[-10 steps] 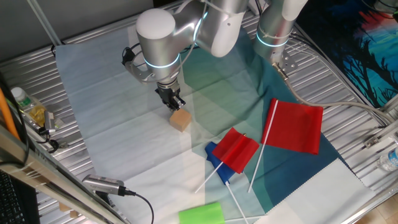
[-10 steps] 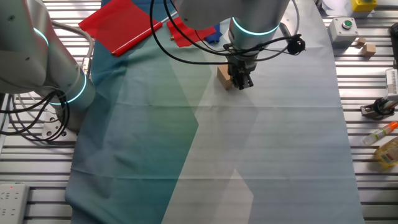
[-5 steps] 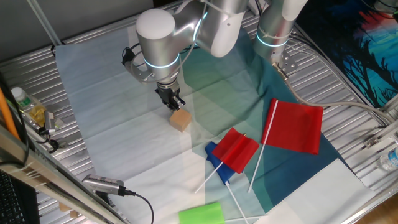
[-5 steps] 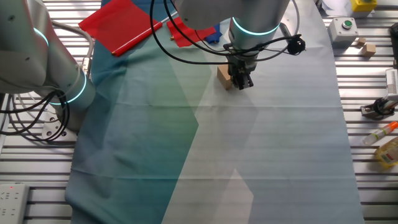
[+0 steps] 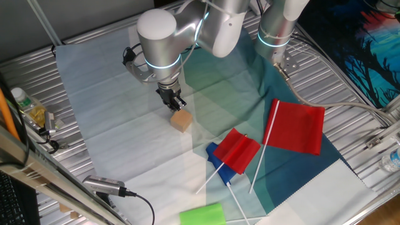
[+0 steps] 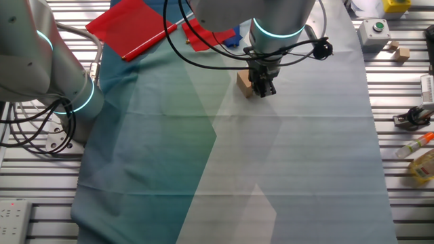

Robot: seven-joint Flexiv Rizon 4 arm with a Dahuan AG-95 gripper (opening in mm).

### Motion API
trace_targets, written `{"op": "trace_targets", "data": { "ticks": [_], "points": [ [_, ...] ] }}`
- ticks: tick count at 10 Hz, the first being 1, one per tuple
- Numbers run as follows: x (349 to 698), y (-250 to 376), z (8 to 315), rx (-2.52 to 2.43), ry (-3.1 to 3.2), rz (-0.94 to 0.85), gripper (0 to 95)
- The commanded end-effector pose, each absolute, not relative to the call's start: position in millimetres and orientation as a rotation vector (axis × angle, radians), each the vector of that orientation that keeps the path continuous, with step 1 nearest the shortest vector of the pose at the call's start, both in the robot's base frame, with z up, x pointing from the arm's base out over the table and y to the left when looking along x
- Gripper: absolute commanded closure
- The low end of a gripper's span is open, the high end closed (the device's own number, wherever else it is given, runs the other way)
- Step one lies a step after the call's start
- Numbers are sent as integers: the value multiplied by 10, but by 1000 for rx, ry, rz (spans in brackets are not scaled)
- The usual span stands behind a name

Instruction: Use the gripper to push the small block from left to right

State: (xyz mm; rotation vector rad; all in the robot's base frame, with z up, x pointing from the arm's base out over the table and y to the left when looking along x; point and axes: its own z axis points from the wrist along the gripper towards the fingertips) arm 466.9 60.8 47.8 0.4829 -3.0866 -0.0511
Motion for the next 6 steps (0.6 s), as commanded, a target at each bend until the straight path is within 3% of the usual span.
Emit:
{"op": "trace_targets", "data": {
  "ticks": [1, 6],
  "points": [
    [4671, 609, 479, 499, -3092, -58, 950],
    [4671, 609, 479, 513, -3125, -41, 950]
  ]
}}
